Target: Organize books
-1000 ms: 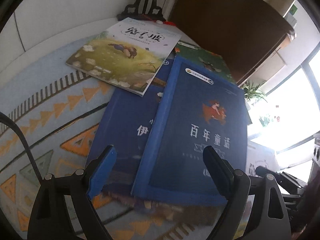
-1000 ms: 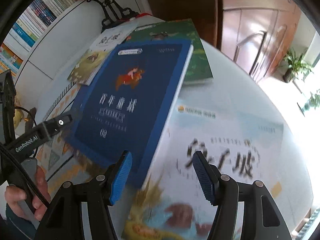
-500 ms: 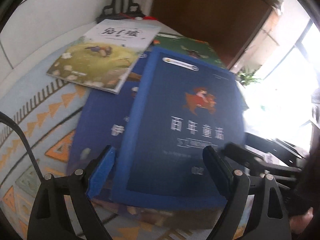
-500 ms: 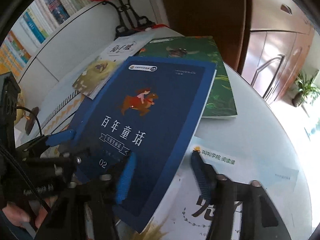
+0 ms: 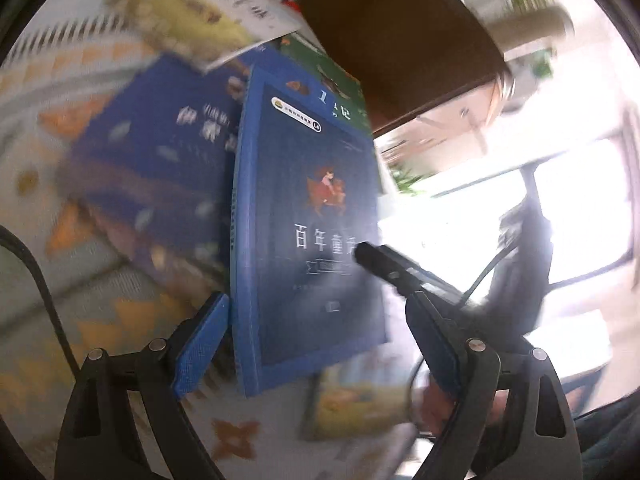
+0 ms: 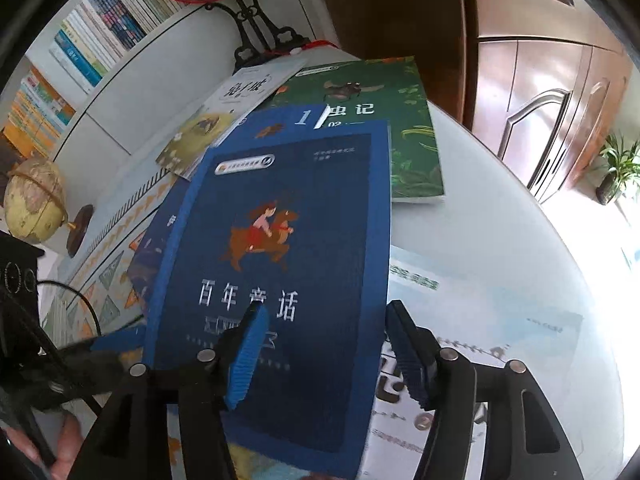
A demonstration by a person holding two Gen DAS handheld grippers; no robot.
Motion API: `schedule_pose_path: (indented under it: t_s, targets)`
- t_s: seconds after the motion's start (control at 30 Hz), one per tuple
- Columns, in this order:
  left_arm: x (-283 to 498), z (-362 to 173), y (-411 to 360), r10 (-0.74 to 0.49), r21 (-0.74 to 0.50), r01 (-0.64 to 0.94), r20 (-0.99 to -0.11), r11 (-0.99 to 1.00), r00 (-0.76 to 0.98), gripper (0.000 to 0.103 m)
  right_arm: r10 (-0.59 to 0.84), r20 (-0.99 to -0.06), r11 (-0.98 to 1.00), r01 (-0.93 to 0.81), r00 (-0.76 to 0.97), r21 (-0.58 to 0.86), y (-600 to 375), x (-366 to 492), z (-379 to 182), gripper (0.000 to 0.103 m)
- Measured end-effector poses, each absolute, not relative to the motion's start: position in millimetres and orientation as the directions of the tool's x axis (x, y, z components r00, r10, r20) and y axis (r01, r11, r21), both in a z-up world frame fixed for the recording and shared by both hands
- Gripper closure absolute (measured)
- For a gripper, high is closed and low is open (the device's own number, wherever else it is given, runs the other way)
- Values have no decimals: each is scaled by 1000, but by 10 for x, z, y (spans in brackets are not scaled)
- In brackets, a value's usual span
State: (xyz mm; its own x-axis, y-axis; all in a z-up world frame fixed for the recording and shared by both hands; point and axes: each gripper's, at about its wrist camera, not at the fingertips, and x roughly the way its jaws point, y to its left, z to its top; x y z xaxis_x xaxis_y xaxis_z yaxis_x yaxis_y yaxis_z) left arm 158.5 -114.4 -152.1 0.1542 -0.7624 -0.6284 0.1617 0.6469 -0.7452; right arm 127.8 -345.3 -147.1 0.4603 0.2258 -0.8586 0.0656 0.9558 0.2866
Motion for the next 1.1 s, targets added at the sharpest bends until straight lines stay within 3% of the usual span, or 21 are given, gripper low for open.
schedule_pose_path:
  t_s: [0.17, 0.2, 0.27, 0.33, 0.4, 0.47, 0.7, 0.83, 0.93, 1.1]
  targets:
    - [1574, -1544, -1258, -732, -716, 155, -660, 681, 169, 18, 247, -838, 947, 61, 487, 314, -3477, 1231, -1477, 39]
    - [1578, -1582, -1323, -696, -678, 156, -700, 718, 164, 27, 251, -834, 945, 65, 492, 322, -3487, 1226, -1478, 39]
    - [1536, -1556, -1428, -640, -611, 191, -744, 768, 194, 31, 241, -833, 948, 61, 499, 311, -3473, 1203, -1475, 39]
    - [1513, -1545, -1477, -596, -563, 198, -778, 802, 202, 47, 210, -851, 962, 50, 481, 267, -3430, 1160, -1459, 39]
    - [1511, -1591, -1432, -603, -579, 170, -774, 798, 193, 72, 187, -859, 970, 49, 476, 238, -3444, 1097, -1461, 39]
    - [1513, -1646, -1348, -641, -629, 123, -748, 768, 174, 84, 174, -862, 971, 62, 476, 230, -3508, 1012, -1471, 39]
    - [1391, -1339, -1348, -789, -781, 138, -580, 609, 203, 85, 209, -839, 947, 108, 502, 301, -3619, 830, -1462, 39]
    - [1328, -1278, -1621, -736, -694, 246, -647, 676, 199, 85, 420, -759, 837, 111, 497, 536, -3668, 822, -1489, 39]
    - [1385, -1495, -1600, -709, -687, 176, -680, 705, 187, 90, 461, -732, 798, 126, 502, 589, -3616, 791, -1502, 39]
    - [1465, -1540, -1431, -801, -808, 58, -568, 587, 189, 93, 514, -743, 766, 161, 429, 622, -3647, 667, -1567, 39]
